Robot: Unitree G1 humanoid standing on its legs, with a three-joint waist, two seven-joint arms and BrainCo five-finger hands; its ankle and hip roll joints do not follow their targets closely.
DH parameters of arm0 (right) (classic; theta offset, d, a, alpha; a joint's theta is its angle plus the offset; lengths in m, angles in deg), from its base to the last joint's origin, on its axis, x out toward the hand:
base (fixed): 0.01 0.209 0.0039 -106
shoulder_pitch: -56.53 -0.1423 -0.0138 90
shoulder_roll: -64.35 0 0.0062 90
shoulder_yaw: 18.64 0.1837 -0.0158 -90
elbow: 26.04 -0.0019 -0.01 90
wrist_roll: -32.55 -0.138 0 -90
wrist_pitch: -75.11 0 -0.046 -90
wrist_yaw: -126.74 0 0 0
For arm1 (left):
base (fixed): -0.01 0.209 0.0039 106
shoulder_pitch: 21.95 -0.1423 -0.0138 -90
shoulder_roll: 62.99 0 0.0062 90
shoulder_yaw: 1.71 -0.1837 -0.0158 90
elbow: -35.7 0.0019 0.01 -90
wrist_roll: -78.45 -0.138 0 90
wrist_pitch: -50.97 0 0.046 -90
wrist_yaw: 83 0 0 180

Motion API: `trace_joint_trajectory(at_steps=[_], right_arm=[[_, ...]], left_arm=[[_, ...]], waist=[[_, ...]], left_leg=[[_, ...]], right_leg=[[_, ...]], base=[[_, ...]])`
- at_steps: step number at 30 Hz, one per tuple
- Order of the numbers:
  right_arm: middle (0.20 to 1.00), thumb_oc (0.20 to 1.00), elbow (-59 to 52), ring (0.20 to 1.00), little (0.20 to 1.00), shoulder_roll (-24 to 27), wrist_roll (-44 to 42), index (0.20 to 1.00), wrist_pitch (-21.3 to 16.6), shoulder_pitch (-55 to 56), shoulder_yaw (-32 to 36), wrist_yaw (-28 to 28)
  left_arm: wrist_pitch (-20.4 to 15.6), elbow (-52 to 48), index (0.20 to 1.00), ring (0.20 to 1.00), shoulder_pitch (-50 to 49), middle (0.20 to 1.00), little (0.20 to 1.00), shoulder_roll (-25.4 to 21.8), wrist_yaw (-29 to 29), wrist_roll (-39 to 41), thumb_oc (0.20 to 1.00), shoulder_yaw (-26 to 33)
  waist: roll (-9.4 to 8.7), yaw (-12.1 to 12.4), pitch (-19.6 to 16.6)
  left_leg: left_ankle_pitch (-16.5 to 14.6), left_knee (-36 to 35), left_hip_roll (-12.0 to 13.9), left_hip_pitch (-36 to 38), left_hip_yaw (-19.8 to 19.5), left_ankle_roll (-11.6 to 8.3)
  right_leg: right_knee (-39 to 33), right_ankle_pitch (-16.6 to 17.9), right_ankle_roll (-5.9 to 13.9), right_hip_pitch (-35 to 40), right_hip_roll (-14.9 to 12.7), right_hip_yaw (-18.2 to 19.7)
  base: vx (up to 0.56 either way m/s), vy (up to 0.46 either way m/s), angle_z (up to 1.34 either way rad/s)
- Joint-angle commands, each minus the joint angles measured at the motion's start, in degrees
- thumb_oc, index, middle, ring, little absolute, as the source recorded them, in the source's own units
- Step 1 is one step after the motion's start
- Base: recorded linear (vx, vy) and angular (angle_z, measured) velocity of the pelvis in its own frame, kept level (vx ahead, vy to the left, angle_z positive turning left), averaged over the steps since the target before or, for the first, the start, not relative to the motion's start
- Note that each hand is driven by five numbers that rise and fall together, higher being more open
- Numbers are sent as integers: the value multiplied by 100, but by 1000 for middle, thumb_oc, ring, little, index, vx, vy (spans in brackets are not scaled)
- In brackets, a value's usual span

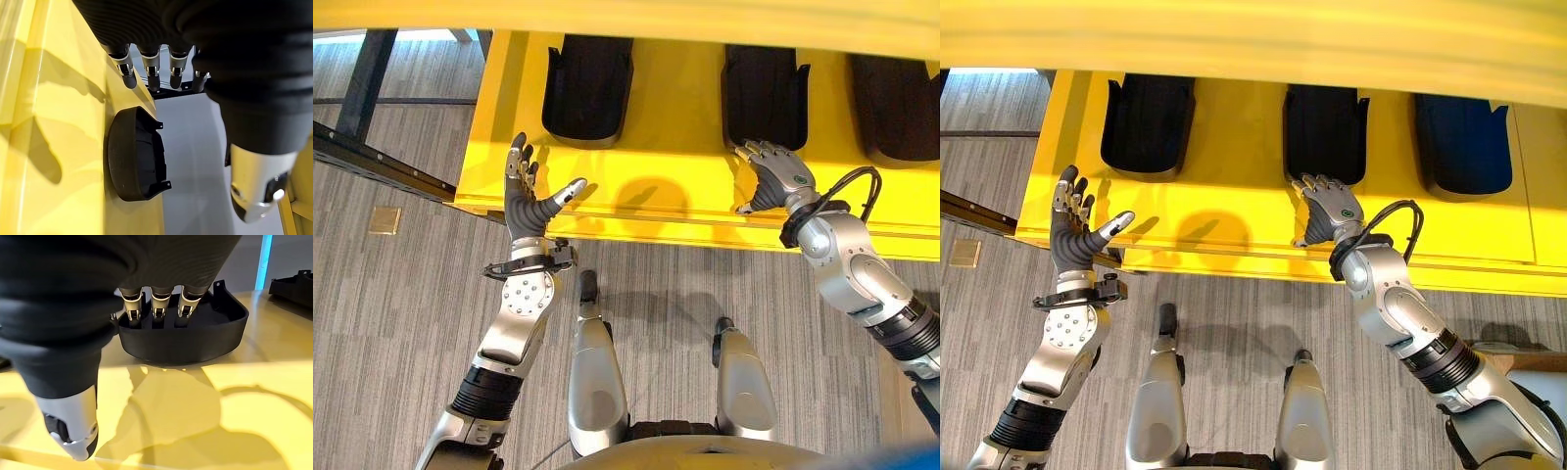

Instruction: Move parts from the plastic box to the shelf.

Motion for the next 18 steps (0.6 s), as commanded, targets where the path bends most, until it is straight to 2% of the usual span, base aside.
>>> trace_joint_trajectory(at_steps=[1,18], right_arm=[[1000,1000,106,1000,1000,-169,-69,1000,75,-287,173,-235],[1000,1000,76,1000,1000,-218,-156,1000,44,-247,152,-109]], left_arm=[[-184,-531,1000,1000,120,1000,1000,-234,-5,-156,1000,82],[-185,-582,1000,1000,88,1000,1000,-252,59,-139,1000,88]], waist=[[-190,-40,-193],[-185,-22,-194]], left_leg=[[-957,457,-89,635,124,-140],[-970,459,-115,636,128,-131]], right_leg=[[191,92,-485,14,252,-28],[163,98,-484,47,235,-45]], base=[[0,0,0],[0,0,0]])
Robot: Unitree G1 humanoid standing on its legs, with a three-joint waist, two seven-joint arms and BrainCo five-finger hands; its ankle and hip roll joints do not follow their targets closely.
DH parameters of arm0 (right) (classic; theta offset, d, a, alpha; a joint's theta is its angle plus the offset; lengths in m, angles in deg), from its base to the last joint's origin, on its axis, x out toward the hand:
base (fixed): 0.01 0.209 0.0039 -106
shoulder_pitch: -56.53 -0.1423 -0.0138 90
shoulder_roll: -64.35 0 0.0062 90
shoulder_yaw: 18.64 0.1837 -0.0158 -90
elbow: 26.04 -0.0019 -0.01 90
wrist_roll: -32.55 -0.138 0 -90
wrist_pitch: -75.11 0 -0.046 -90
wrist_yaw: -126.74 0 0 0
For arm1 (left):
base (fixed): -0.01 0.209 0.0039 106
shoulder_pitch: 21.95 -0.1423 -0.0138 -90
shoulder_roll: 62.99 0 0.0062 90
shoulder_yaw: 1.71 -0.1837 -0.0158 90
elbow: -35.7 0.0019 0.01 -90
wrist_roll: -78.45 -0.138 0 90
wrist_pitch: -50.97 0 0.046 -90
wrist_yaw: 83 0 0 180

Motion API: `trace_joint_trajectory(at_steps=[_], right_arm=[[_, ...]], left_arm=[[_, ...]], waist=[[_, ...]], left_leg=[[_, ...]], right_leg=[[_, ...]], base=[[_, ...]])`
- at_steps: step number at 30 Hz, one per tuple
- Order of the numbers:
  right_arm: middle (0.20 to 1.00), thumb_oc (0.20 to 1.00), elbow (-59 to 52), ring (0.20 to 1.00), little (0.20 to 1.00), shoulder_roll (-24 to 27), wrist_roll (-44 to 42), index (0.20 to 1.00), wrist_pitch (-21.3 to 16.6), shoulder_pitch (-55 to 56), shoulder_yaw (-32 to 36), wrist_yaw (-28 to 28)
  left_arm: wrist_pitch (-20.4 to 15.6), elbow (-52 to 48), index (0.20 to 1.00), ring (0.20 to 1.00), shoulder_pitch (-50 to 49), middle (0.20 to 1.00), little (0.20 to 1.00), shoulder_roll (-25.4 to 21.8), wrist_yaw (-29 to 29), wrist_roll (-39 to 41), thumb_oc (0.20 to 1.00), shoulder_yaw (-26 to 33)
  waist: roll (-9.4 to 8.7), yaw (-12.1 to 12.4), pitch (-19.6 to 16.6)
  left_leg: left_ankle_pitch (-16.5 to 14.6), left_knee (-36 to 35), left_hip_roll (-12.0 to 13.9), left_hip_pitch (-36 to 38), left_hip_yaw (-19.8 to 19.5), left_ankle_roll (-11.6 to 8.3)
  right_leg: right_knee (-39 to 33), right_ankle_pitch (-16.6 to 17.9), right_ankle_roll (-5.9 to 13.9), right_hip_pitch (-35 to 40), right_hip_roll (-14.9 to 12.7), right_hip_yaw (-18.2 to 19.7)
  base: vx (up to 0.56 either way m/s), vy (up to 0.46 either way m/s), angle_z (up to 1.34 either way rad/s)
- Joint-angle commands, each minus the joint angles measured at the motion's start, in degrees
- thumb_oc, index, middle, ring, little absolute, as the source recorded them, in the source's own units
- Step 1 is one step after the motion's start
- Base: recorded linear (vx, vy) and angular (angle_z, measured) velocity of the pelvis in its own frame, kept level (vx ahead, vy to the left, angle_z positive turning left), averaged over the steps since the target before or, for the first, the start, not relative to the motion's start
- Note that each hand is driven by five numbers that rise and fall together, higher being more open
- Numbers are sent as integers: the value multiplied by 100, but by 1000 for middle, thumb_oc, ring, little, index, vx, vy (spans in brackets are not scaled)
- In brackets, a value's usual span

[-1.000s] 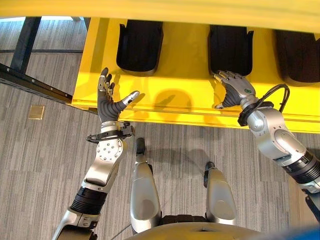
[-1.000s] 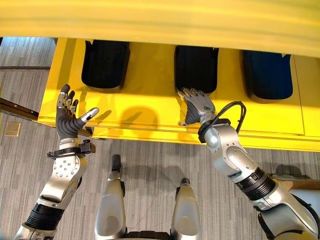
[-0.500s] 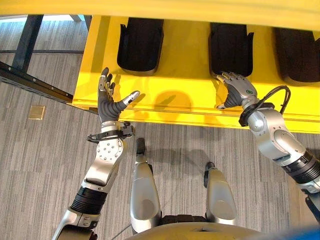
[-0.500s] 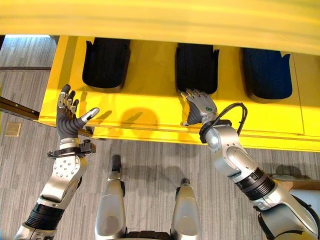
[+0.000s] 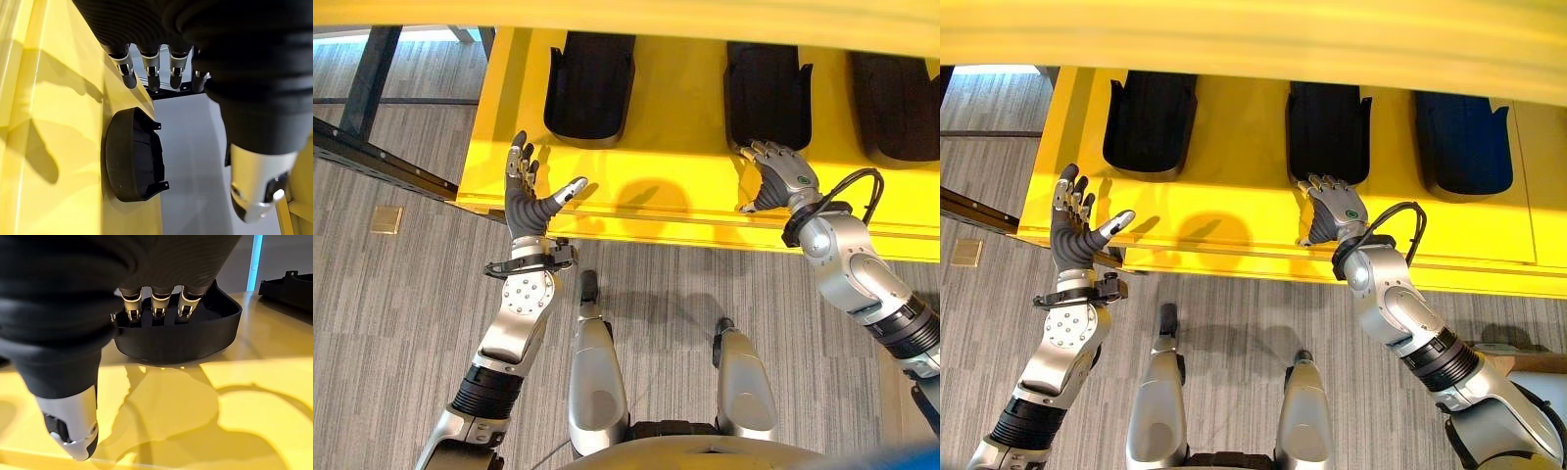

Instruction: Move parts from the plastic box to the shelf.

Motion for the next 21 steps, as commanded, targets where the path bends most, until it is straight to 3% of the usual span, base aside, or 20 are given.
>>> trace_joint_trajectory(at_steps=[1,15,17,18,21], right_arm=[[1000,1000,-5,1000,1000,-215,-100,1000,-7,-240,152,-46],[1000,1000,-261,1000,1000,-208,-157,1000,-129,-138,190,-477],[1000,1000,-201,1000,1000,-308,167,1000,-45,-115,306,-1431],[1000,1000,-191,1000,1000,-325,188,1000,-62,-107,344,-1567],[1000,1000,-166,1000,1000,-410,241,1000,-336,-60,576,-2668]], left_arm=[[-187,-579,1000,1000,63,1000,1000,-253,46,-138,1000,88],[-234,-554,1000,1000,62,1000,1000,-243,-23,-157,1000,52],[-199,-563,1000,1000,92,1000,1000,-205,-11,-175,1000,-26],[-191,-569,1000,1000,96,1000,1000,-199,27,-205,1000,-40],[-200,-630,1000,1000,94,1000,1000,-180,-118,-248,1000,-104]], waist=[[-193,-39,-196],[-219,-59,-217],[-186,-75,-224],[-180,-80,-223],[-125,-98,-221]], left_leg=[[-954,436,-113,635,129,-157],[-991,449,-121,665,145,-133],[-1004,444,-133,668,145,-125],[-1007,445,-136,666,144,-123],[-1026,448,-171,663,128,-112]], right_leg=[[142,100,-484,46,236,-47],[112,119,-483,66,257,-29],[98,123,-484,67,264,-22],[94,127,-486,66,265,-18],[83,143,-497,60,280,0]], base=[[0,0,0],[0,0,0],[0,0,0],[0,0,0],[1,22,0]])
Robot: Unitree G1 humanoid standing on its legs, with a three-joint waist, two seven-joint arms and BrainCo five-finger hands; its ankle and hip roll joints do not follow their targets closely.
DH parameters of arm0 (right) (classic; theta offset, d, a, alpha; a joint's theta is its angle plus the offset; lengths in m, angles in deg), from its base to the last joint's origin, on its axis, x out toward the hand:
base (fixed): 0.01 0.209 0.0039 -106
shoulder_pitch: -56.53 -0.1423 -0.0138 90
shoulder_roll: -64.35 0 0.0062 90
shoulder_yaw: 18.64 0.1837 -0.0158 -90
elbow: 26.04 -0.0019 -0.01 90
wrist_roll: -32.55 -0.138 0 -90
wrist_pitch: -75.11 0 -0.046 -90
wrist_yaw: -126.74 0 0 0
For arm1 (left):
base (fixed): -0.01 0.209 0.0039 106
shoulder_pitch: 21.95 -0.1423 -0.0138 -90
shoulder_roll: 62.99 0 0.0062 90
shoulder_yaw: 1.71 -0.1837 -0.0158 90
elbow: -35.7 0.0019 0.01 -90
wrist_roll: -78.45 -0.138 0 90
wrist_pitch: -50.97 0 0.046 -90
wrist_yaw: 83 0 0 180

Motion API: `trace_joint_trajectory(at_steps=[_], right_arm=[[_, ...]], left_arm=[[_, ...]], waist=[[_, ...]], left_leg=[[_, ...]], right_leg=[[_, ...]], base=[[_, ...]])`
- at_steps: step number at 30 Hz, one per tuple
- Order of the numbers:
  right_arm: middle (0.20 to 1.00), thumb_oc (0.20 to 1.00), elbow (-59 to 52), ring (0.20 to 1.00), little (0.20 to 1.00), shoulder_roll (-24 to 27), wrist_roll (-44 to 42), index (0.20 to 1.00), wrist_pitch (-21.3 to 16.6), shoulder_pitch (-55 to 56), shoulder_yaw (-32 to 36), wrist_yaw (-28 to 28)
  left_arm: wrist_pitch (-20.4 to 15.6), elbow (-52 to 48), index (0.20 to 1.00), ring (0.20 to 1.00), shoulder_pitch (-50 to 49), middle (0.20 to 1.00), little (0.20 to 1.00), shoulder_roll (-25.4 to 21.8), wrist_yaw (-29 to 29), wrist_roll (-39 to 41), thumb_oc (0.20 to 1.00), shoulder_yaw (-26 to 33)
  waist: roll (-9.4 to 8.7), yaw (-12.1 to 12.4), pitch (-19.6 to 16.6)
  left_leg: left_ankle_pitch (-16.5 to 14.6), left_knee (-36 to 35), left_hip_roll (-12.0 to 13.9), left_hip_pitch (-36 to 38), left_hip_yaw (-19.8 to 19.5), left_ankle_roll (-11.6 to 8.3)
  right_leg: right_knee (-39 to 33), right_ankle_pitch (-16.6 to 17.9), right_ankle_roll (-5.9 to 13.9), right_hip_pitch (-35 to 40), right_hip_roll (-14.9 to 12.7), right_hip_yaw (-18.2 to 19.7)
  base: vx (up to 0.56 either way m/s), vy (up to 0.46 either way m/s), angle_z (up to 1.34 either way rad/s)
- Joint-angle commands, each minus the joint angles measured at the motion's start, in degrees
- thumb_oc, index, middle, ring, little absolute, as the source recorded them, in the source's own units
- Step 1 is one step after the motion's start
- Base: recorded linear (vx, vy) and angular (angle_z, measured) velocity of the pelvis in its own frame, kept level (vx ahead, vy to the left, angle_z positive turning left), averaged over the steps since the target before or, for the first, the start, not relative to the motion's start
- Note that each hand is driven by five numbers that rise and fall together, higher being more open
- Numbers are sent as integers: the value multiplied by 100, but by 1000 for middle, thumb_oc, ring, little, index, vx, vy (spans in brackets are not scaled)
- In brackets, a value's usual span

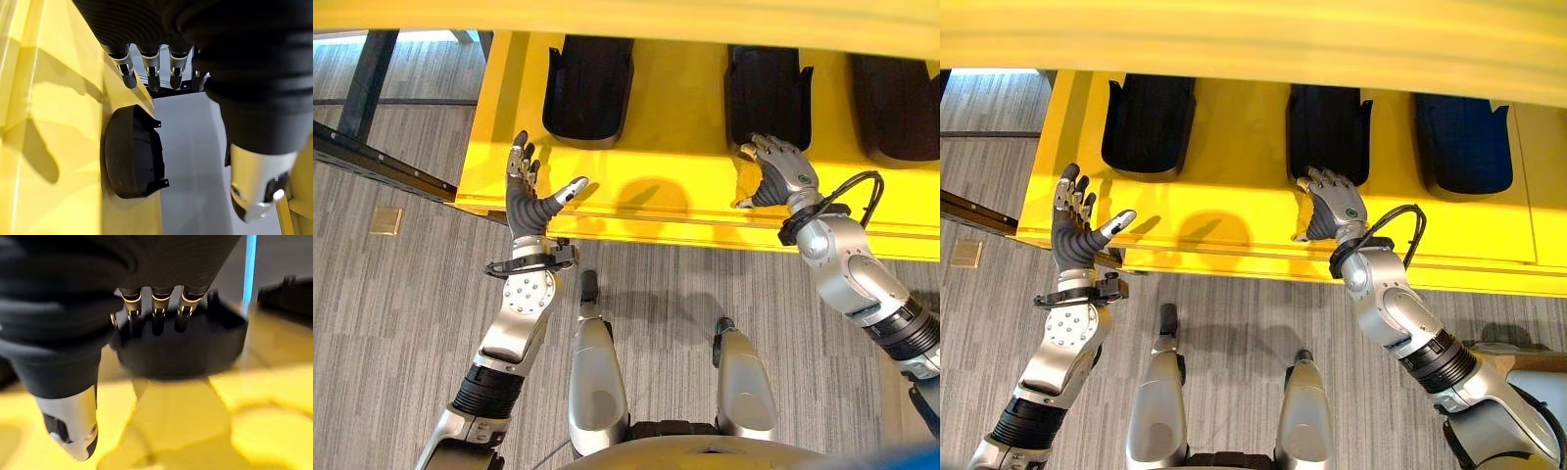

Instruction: Move parts from the plastic box to the shelf.

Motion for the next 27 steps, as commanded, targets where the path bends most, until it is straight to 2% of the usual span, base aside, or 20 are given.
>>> trace_joint_trajectory(at_steps=[1,2,5,10,11,15,19,21,22,23,24,25,26,27], right_arm=[[1000,1000,-131,1000,1000,-324,421,1000,-390,-133,589,-1431],[1000,1000,-125,1000,1000,-400,436,1000,-577,-125,721,-1892],[1000,1000,-121,1000,1000,-521,578,1000,-755,-105,935,-2433],[1000,1000,-47,1000,1000,-575,642,1000,-1121,-177,1108,-2999],[1000,1000,-149,1000,1000,-585,562,1000,-1543,-243,1217,-3162],[1000,1000,-364,1000,1000,-569,370,1000,-1791,-170,1277,-3011],[1000,1000,-702,1000,1000,-564,-287,1000,-2204,201,1341,-2809],[1000,1000,-898,1000,1000,-579,-1006,1000,-2655,742,1415,-2726],[1000,1000,-910,1000,1000,-577,-1068,1000,-2713,790,1427,-2732],[1000,1000,-955,1000,1000,-592,-1272,1000,-2899,963,1459,-2759],[1000,1000,-1020,1000,1000,-650,-1713,1000,-3184,1403,1598,-2849],[1000,1000,-1032,1000,1000,-691,-2036,1000,-3368,1658,1699,-2819],[1000,1000,-1041,1000,1000,-697,-2103,1000,-3401,1741,1733,-2795],[1000,1000,-968,1000,1000,-736,-2337,1000,-3791,2291,1970,-2910]], left_arm=[[-201,-632,1000,1000,45,1000,1000,-178,-161,-225,1000,-13],[-170,-643,1000,1000,84,1000,1000,-181,-259,-209,1000,-51],[-137,-676,1000,1000,122,1000,1000,-167,-318,-214,1000,-71],[-181,-664,1000,1000,108,1000,1000,-159,-304,-116,1000,-67],[-203,-678,1000,1000,68,1000,1000,-172,-251,-36,1000,-50],[-200,-678,1000,1000,34,1000,1000,-147,-178,39,1000,6],[-217,-673,1000,1000,-126,1000,1000,-83,9,409,1000,107],[-108,-694,1000,1000,-355,1000,1000,50,659,1478,1000,148],[-83,-700,1000,1000,-384,1000,1000,53,714,1561,1000,151],[-86,-681,1000,1000,-471,1000,1000,112,886,2060,1000,120],[-393,-640,1000,1000,-710,1000,1000,191,1013,2435,1000,114],[-660,-640,1000,1000,-804,1000,1000,187,1217,2387,1000,122],[-726,-633,1000,1000,-832,1000,1000,179,1300,2389,1000,115],[-920,-698,1000,1000,-1120,1000,1000,218,1596,2637,1000,166]], waist=[[-124,-89,-230],[-87,-102,-234],[-20,-111,-241],[75,-110,-252],[126,-112,-275],[137,-132,-298],[140,-207,-369],[130,-297,-432],[134,-296,-443],[130,-333,-460],[124,-420,-528],[107,-472,-565],[104,-478,-583],[82,-573,-674]], left_leg=[[-1013,437,-164,667,120,-134],[-1024,445,-178,662,113,-131],[-1036,438,-211,667,95,-128],[-1045,410,-254,708,79,-134],[-1047,376,-280,752,72,-157],[-1019,286,-270,817,94,-181],[-922,55,-176,965,194,-232],[-808,-177,-52,1115,317,-266],[-795,-207,-44,1137,327,-267],[-765,-274,-2,1178,368,-279],[-682,-500,112,1330,499,-303],[-641,-606,181,1411,570,-312],[-624,-644,198,1441,591,-315],[-530,-820,338,1564,723,-350]], right_leg=[[109,143,-496,59,286,-21],[116,149,-490,48,274,-17],[131,153,-493,30,265,-18],[157,146,-513,29,236,-22],[182,130,-512,26,215,-24],[148,132,-505,44,192,-37],[-36,180,-471,127,157,-72],[-298,285,-429,233,120,-88],[-330,299,-427,253,121,-89],[-422,348,-403,280,97,-102],[-697,478,-331,389,36,-120],[-828,544,-297,447,6,-125],[-873,566,-287,471,0,-126],[-1087,680,-262,554,-31,-97]], base=[[4,49,0],[4,38,0],[6,40,4],[18,46,1],[39,57,0],[26,38,3],[33,37,-1],[48,52,-3],[30,46,-5],[32,69,-3],[34,76,-5],[31,60,-6],[28,44,-13],[31,43,-16]])
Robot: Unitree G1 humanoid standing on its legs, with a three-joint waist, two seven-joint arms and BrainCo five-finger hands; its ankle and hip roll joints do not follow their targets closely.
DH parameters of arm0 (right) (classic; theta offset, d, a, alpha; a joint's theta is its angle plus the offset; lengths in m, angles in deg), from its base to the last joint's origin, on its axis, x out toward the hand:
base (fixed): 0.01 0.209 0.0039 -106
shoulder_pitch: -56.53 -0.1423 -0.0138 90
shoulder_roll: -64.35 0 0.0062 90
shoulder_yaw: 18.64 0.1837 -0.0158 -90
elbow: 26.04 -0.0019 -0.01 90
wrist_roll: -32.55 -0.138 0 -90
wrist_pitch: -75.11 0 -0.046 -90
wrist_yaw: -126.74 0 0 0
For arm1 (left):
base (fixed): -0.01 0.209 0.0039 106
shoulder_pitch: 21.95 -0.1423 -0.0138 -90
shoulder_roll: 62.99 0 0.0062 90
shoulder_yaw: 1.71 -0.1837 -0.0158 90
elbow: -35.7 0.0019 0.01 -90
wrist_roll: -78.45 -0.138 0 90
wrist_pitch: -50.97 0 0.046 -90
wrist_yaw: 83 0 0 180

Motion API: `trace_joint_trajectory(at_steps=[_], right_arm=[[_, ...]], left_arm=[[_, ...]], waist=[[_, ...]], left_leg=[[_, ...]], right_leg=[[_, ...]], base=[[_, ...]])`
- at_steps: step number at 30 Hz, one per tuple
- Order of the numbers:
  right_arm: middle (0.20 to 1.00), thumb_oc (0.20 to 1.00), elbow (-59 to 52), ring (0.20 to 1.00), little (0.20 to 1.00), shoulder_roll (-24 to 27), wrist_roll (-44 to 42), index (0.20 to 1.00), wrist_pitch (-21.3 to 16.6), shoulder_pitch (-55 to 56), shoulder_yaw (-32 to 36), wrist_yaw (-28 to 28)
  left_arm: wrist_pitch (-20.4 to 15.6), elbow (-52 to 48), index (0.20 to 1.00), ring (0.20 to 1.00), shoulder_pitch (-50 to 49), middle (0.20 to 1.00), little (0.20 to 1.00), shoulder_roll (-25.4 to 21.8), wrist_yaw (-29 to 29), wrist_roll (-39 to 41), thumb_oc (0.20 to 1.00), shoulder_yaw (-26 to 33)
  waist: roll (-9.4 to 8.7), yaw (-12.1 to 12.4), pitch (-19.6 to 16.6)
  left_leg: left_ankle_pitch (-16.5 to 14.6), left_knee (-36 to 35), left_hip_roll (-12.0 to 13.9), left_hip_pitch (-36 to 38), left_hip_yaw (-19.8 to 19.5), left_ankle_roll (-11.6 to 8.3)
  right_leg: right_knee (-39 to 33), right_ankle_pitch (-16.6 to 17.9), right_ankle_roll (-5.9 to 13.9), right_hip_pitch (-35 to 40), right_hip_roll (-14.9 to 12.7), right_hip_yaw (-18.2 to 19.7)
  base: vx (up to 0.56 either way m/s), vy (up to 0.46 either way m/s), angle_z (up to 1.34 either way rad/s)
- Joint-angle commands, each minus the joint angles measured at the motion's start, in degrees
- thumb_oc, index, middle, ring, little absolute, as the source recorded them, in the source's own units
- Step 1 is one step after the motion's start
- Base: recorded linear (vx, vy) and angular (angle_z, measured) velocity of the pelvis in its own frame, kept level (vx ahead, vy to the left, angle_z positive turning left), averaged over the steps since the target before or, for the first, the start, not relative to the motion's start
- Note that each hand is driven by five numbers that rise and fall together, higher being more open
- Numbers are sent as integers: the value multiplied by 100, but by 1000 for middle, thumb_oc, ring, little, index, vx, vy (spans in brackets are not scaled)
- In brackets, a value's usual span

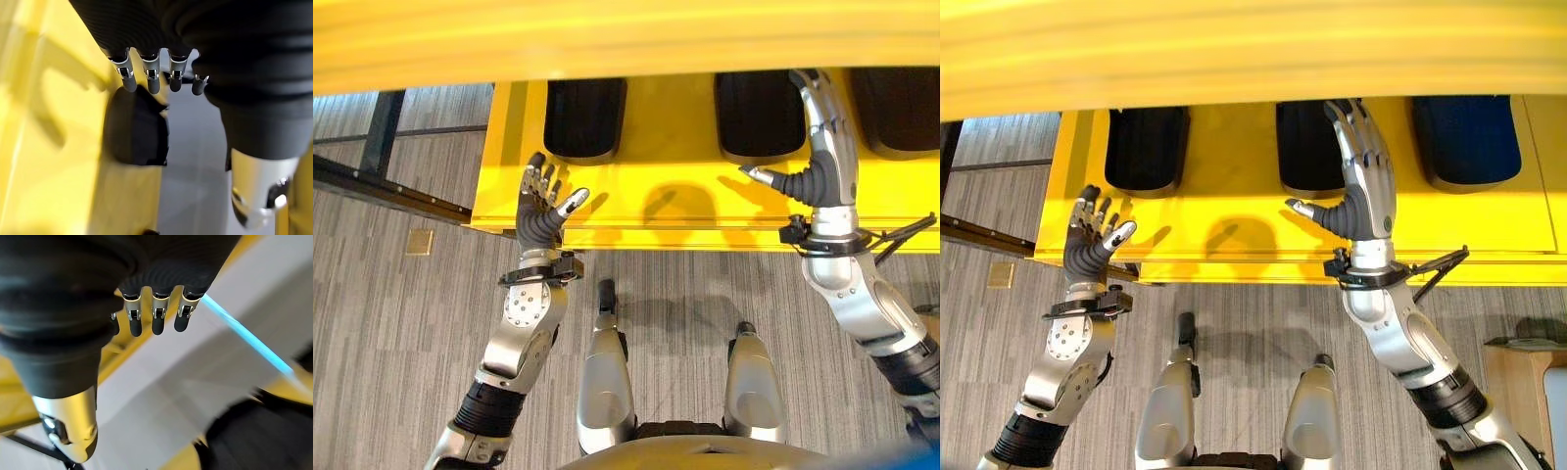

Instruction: Move parts from the plastic box to the shelf.

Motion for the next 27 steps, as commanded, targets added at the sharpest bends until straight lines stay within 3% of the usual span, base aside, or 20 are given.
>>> trace_joint_trajectory(at_steps=[1,5,8,10,14,27], right_arm=[[1000,1000,-138,1000,1000,-273,-647,1000,-1096,517,613,-231],[1000,1000,-197,1000,1000,-361,-1459,1000,-1381,1268,1051,-34],[1000,1000,-4,1000,1000,-488,-2117,1000,-1419,1917,1452,185],[1000,1000,69,1000,1000,-570,-2329,1000,-1419,2154,1607,268],[1000,1000,248,1000,1000,-756,-2756,1000,-1256,2456,1891,409],[1000,1000,624,1000,1000,-946,-2821,1000,-946,2181,1799,502]], left_arm=[[-919,-351,1000,1000,-328,1000,1000,-117,646,458,1000,280],[-1151,-249,1000,1000,-651,1000,1000,-135,453,373,1000,454],[-1326,-43,1000,1000,-973,1000,1000,-105,797,644,1000,709],[-1398,-31,1000,1000,-1114,1000,1000,-111,750,412,1000,825],[-1383,49,1000,1000,-1353,1000,1000,-111,819,678,1000,1075],[-1241,-18,1000,1000,-1493,1000,1000,-27,931,581,1000,1230]], waist=[[-302,-208,-649],[-351,-357,-842],[-378,-450,-1057],[-386,-475,-1141],[-381,-485,-1302],[-411,-240,-1500]], left_leg=[[-707,-135,504,937,456,-454],[-654,-285,620,1094,643,-485],[-607,-438,706,1243,811,-516],[-583,-493,738,1306,860,-536],[-530,-689,753,1476,970,-571],[-451,-765,872,1547,947,-682]], right_leg=[[-621,574,-394,121,164,-148],[-852,691,-333,252,104,-153],[-1102,795,-269,419,47,-187],[-1224,858,-246,498,32,-195],[-1575,1043,-154,707,-65,-286],[-2078,1289,-125,986,-99,-600]], base=[[32,48,-18],[36,22,-16],[39,-5,-18],[44,-22,-12],[35,-9,-9],[14,-16,-1]])
